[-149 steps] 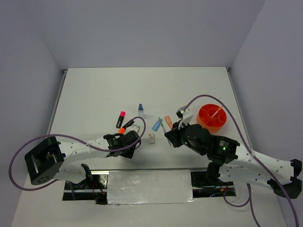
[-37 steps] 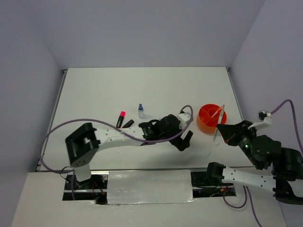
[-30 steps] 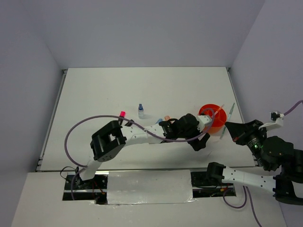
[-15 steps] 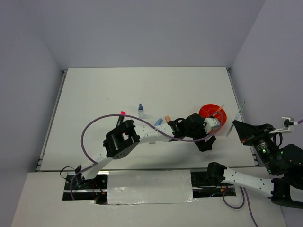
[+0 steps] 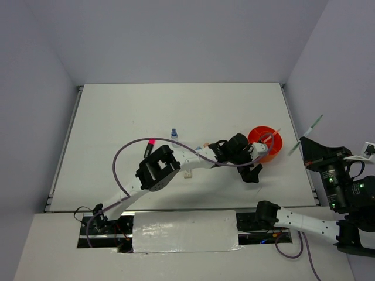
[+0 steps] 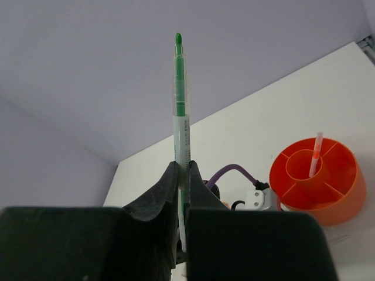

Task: Sort the stationery into containers
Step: Close the pen cap on the pen.

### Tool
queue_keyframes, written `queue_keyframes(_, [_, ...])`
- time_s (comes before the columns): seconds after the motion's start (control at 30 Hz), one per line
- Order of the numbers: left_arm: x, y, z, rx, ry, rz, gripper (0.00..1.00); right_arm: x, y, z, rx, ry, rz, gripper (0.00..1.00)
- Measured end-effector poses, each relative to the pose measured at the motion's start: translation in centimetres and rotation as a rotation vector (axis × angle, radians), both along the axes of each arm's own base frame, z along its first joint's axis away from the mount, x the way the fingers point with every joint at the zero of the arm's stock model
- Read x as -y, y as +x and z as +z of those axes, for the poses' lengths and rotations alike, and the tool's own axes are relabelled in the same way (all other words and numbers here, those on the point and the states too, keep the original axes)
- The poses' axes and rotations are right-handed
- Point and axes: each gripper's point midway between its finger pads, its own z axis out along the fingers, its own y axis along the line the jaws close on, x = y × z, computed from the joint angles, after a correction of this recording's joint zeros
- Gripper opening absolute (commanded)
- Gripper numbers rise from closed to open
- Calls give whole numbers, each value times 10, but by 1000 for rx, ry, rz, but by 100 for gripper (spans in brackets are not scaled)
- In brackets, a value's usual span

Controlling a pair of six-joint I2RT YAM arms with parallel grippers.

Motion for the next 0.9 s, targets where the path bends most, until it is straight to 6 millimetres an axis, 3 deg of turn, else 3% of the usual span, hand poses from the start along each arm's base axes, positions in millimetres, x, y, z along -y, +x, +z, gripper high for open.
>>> queue_keyframes(0.27, [1, 1, -1, -22, -7, 7, 99, -3, 9, 5, -15, -36, -84, 0])
queue_keyframes(0.6, [8, 3, -9, 2, -24, 23, 99, -18, 15, -9, -24, -56, -84, 0])
queue_keyframes(0.9, [-2, 4, -12, 28, -86, 114, 99, -31, 18, -6, -22, -92, -61, 0])
